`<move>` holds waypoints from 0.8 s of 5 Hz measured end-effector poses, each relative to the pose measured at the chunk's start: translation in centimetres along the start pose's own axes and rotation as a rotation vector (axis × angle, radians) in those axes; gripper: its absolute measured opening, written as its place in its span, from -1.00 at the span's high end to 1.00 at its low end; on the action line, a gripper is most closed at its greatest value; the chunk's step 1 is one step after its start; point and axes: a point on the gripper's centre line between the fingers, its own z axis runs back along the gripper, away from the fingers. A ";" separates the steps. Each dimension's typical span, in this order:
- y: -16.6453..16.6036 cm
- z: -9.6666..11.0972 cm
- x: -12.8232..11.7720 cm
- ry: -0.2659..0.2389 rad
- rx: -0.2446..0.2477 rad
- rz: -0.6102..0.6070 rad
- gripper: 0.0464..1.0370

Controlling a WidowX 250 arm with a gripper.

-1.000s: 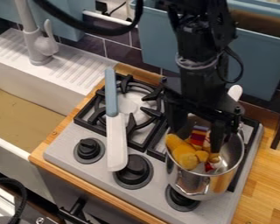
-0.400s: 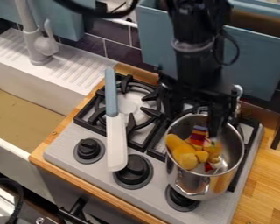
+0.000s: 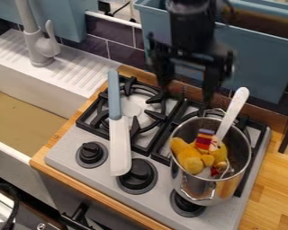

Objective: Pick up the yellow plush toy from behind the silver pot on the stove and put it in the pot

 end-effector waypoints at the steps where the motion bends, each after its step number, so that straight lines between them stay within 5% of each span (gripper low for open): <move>1: 1.9 1.1 2.8 -0.008 0.046 0.038 -0.92; 4: 5.6 0.3 3.5 0.017 0.060 0.039 -0.92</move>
